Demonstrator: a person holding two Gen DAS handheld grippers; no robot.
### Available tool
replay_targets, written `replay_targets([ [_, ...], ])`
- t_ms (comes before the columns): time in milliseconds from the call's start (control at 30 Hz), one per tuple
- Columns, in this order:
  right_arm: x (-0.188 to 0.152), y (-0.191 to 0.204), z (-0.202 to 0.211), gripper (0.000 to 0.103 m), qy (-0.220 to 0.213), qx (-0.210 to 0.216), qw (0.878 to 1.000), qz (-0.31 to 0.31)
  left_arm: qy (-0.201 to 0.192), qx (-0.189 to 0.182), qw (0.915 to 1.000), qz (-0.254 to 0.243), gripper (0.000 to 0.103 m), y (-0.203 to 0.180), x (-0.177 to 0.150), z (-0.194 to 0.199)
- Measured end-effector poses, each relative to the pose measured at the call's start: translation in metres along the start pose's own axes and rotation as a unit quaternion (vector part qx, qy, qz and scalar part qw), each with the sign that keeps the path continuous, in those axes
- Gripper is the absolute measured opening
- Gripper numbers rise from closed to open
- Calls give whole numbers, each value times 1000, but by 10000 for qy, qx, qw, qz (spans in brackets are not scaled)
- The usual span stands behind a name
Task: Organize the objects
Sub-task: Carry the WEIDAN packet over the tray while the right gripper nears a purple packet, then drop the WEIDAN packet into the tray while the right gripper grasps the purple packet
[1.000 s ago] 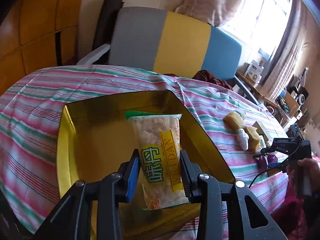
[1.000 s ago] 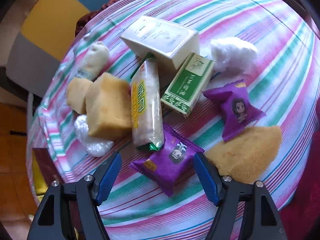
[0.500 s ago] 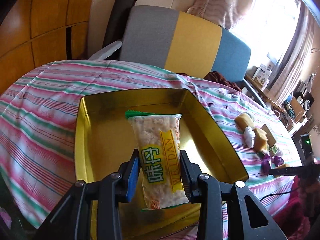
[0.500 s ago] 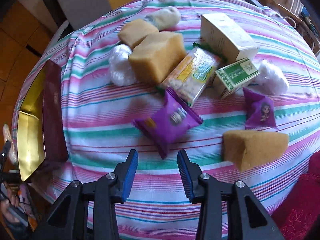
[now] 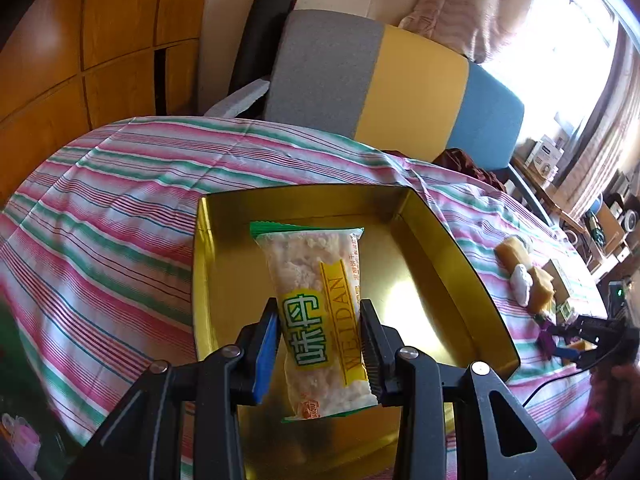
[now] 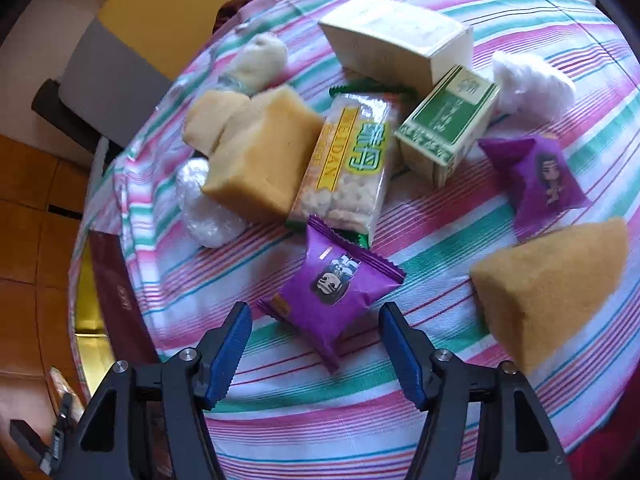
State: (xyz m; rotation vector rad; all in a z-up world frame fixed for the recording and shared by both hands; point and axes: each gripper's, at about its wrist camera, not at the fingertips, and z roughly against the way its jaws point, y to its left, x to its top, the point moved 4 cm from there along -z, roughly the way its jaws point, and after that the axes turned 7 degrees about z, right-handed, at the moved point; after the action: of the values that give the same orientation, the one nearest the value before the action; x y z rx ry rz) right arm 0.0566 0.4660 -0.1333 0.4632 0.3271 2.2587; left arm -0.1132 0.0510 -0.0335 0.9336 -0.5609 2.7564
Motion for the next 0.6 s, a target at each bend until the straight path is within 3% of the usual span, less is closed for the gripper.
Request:
replay_targets([
  [67, 1, 2, 2, 48, -117, -184, 9996, 159, 8, 67, 10000, 65, 38, 7, 6, -2],
  [200, 3, 10, 0, 45, -147, -378, 9975, 581, 66, 246, 9995, 194, 38, 23, 20, -11],
  [400, 1, 21, -2, 42, -223, -616, 9921, 1073, 455, 418, 9971, 436, 38, 36, 36, -46],
  [600, 2, 18, -5, 42, -226, -740, 9874, 1379, 672, 829, 9937, 355, 38, 40, 48, -86],
])
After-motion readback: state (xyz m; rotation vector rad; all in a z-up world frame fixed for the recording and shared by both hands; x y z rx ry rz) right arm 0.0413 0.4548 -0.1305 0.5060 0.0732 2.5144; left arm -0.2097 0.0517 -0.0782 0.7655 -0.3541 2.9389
